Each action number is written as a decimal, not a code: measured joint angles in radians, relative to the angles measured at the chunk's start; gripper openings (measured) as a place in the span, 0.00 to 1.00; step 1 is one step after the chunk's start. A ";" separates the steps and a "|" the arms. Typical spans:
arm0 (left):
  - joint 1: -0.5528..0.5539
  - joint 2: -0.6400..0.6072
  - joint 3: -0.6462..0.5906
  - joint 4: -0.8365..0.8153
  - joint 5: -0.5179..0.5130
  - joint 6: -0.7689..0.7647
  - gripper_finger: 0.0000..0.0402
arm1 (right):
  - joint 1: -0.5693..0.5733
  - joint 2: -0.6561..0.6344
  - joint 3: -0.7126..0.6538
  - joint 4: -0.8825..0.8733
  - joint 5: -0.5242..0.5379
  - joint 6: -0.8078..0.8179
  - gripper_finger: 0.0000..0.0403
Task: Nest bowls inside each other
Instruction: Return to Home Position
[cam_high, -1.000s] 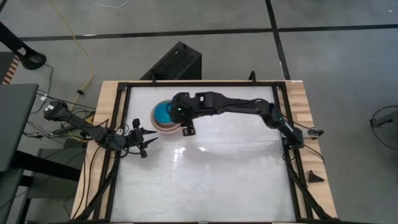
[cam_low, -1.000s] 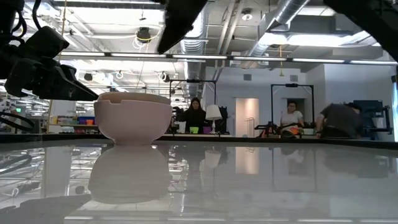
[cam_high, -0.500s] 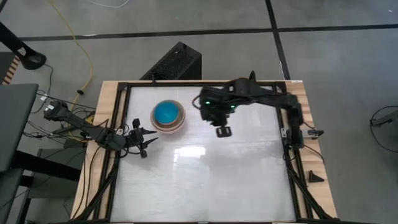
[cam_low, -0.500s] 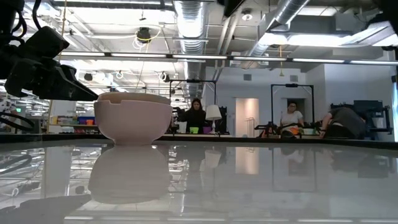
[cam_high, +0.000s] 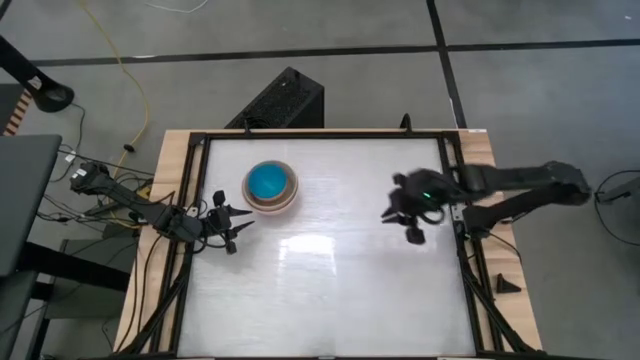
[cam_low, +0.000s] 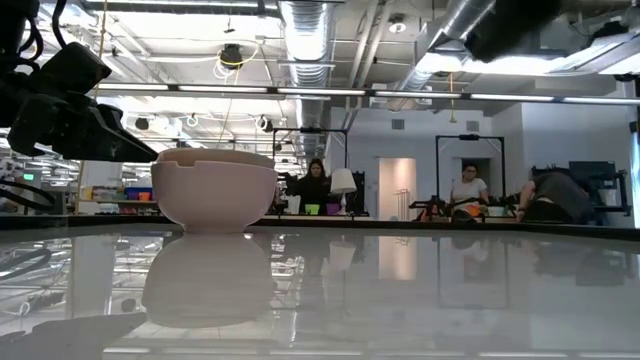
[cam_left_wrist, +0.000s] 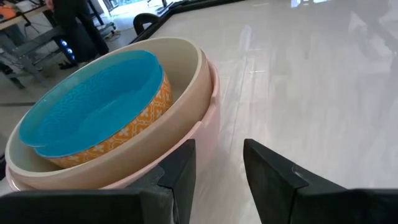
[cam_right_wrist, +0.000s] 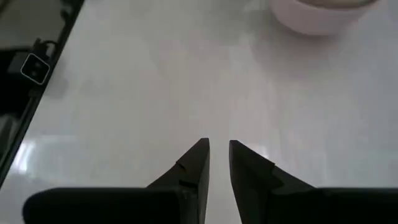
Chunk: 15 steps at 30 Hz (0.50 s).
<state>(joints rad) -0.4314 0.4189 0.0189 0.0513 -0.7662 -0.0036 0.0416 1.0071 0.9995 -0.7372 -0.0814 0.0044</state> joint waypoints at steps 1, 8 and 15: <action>0.000 0.000 0.000 0.000 0.000 0.000 0.31 | 0.008 -0.064 -0.091 0.066 0.005 0.025 0.23; 0.000 0.000 0.000 0.000 0.000 0.000 0.31 | 0.030 -0.489 -0.587 0.401 0.037 0.178 0.23; 0.000 0.000 0.000 0.000 0.000 0.000 0.31 | 0.028 -0.820 -0.801 0.469 0.066 0.201 0.23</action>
<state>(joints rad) -0.4316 0.4191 0.0193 0.0510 -0.7662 -0.0036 0.0696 0.1866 0.1988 -0.2686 -0.0150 0.2058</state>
